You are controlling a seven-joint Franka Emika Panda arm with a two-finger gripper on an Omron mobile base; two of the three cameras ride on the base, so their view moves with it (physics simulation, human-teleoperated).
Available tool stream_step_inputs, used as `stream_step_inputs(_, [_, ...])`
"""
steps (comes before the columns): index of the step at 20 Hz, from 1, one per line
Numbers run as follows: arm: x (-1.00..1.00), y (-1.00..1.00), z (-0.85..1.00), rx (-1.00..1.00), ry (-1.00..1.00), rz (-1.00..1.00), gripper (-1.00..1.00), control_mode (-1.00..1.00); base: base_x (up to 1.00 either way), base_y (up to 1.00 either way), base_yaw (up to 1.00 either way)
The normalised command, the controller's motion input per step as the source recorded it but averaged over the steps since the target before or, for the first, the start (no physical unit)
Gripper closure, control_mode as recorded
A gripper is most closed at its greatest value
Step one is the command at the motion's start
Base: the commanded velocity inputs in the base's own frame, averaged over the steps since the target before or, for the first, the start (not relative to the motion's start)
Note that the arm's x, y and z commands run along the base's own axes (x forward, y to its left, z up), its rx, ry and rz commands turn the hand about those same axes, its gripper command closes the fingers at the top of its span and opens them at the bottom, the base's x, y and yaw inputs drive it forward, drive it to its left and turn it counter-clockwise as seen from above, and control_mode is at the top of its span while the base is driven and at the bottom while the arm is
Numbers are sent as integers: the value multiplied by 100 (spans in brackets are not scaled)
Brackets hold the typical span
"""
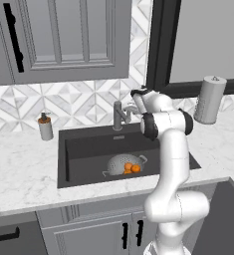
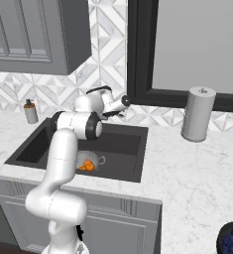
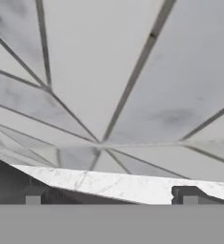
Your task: Put the colander in the sink, put the tangerine, tangerine, tangerine in the colander, and turn on the sink faucet and pour water over the colander.
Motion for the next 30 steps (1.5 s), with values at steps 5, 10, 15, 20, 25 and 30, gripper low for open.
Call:
stream_step_inputs(5, [15,0,-12,0,0,-1,-100,-100,0,0,0])
stream_step_inputs(10, [0,-29,-7,0,0,-7,100,-100,0,0,0])
stream_step_inputs(15, [0,-97,-1,0,0,-12,100,-100,0,0,0])
stream_step_inputs(20, [-1,-100,-7,0,1,-12,100,-100,0,0,0])
stream_step_inputs(25, [-22,-100,-12,0,0,-11,100,-100,0,0,0])
stream_step_inputs(30, [-52,-100,-19,0,0,-9,100,-100,0,0,0])
